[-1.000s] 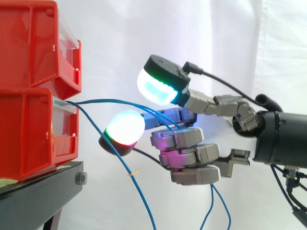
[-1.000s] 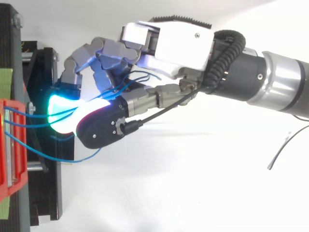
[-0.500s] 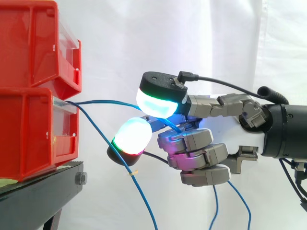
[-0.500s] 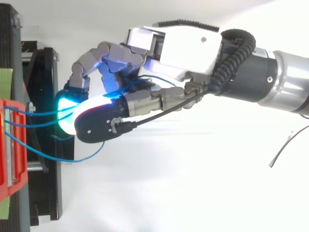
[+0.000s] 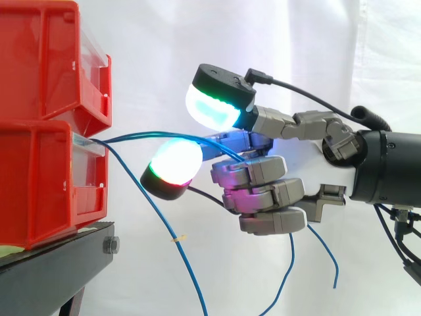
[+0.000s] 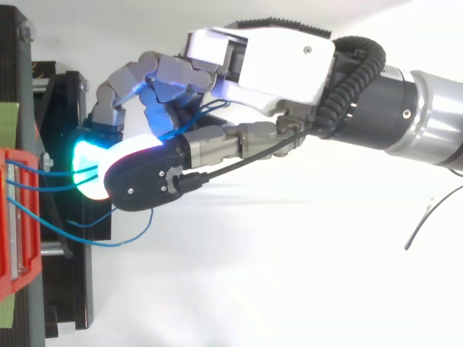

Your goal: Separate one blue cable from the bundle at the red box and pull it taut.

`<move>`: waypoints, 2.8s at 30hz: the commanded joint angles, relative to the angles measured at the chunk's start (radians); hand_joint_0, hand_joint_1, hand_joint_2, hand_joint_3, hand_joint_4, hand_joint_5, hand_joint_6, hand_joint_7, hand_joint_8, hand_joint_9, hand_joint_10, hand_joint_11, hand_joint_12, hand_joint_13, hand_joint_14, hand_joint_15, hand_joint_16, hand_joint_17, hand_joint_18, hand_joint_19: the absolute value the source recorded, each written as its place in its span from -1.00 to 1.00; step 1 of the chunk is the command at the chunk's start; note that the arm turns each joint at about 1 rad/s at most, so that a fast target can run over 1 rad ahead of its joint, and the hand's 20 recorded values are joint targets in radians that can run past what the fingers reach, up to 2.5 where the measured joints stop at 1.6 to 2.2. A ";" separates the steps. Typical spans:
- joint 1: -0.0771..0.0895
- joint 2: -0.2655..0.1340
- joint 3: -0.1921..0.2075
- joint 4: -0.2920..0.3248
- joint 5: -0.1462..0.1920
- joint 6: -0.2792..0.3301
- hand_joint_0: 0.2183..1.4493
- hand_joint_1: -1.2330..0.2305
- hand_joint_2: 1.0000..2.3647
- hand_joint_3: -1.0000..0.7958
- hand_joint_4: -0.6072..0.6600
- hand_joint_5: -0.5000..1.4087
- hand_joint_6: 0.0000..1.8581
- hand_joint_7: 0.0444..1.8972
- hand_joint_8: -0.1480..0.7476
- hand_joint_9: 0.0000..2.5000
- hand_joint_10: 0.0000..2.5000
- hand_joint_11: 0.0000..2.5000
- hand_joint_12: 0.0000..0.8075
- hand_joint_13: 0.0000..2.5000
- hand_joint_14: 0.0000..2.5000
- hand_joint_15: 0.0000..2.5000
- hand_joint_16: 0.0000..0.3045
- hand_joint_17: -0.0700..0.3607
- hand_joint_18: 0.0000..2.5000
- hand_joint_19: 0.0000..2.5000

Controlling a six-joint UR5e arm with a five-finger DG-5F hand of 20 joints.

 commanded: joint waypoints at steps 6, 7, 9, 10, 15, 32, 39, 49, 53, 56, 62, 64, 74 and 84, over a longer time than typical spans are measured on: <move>-0.005 0.000 0.007 0.003 0.001 -0.007 -0.30 -0.10 -0.98 -0.14 0.19 -0.69 -0.02 -0.18 -0.02 -0.50 1.00 -0.15 -0.15 -0.27 1.00 -0.08 -0.74 -0.26 0.17 0.47; -0.005 0.000 0.005 0.003 0.001 -0.007 -0.30 -0.13 -0.98 -0.12 0.19 -0.69 -0.02 -0.17 -0.02 -0.50 1.00 -0.18 -0.13 -0.26 1.00 -0.08 -0.74 -0.26 0.17 0.46; -0.003 0.000 0.007 0.004 0.001 -0.007 -0.29 -0.15 -0.98 -0.12 0.20 -0.69 -0.02 -0.17 -0.03 -0.50 1.00 -0.16 -0.15 -0.27 1.00 -0.08 -0.74 -0.26 0.17 0.46; -0.003 -0.002 0.005 0.006 0.001 -0.007 -0.29 -0.16 -0.98 -0.12 0.20 -0.69 -0.02 -0.18 -0.02 -0.50 1.00 -0.17 -0.14 -0.27 1.00 -0.09 -0.74 -0.26 0.17 0.47; 0.001 0.000 0.007 0.014 0.002 -0.010 -0.26 -0.23 -0.97 -0.11 0.17 -0.69 -0.01 -0.20 -0.06 -0.51 1.00 -0.18 -0.15 -0.27 1.00 -0.08 -0.75 -0.27 0.19 0.52; 0.021 0.000 0.007 0.024 -0.001 0.008 -0.36 -0.08 -1.00 -0.44 0.15 -0.69 0.02 -0.23 -0.07 -0.47 1.00 -0.20 -0.17 -0.26 1.00 -0.07 -0.76 -0.30 0.17 0.51; 0.024 -0.002 0.005 0.031 0.001 0.007 -0.28 0.11 -1.00 -0.44 0.11 -0.68 0.02 -0.21 -0.07 -0.42 1.00 -0.19 -0.19 -0.23 1.00 -0.03 -0.76 -0.30 0.18 0.50; 0.029 -0.002 0.007 0.031 -0.003 0.004 -0.26 -0.28 -0.97 -0.05 0.01 -0.67 0.03 -0.15 -0.05 -0.43 1.00 -0.16 -0.16 -0.23 1.00 -0.04 -0.75 -0.28 0.18 0.48; 0.030 -0.002 0.005 0.026 -0.001 0.002 -0.22 -0.38 -0.97 -0.04 -0.09 -0.67 0.03 -0.09 -0.06 -0.44 1.00 -0.17 -0.16 -0.23 1.00 -0.02 -0.75 -0.28 0.18 0.48; 0.032 -0.002 0.005 0.020 -0.001 0.000 -0.17 -0.44 -0.97 -0.05 -0.13 -0.67 0.04 -0.06 -0.07 -0.43 1.00 -0.16 -0.18 -0.23 1.00 -0.03 -0.75 -0.28 0.17 0.49; 0.035 -0.002 0.005 0.012 -0.001 -0.012 -0.10 -0.49 -0.97 -0.11 -0.20 -0.67 0.04 -0.01 -0.09 -0.42 1.00 -0.16 -0.17 -0.23 1.00 -0.03 -0.76 -0.29 0.15 0.50; 0.035 -0.002 0.005 0.012 -0.001 -0.013 -0.05 -0.52 -0.98 -0.20 -0.18 -0.67 0.04 -0.05 -0.09 -0.40 1.00 -0.16 -0.18 -0.23 1.00 -0.02 -0.76 -0.30 0.15 0.48; 0.044 -0.002 0.002 -0.002 0.001 -0.015 -0.18 -0.52 -1.00 -0.44 0.02 -0.66 0.02 -0.13 -0.10 -0.35 1.00 -0.13 -0.21 -0.20 1.00 0.02 -0.75 -0.28 0.17 0.46; 0.046 -0.002 0.000 0.003 0.002 -0.016 -0.38 -0.23 -1.00 -0.44 0.04 -0.65 0.01 -0.12 -0.11 -0.32 1.00 -0.12 -0.19 -0.19 1.00 -0.01 -0.75 -0.28 0.16 0.46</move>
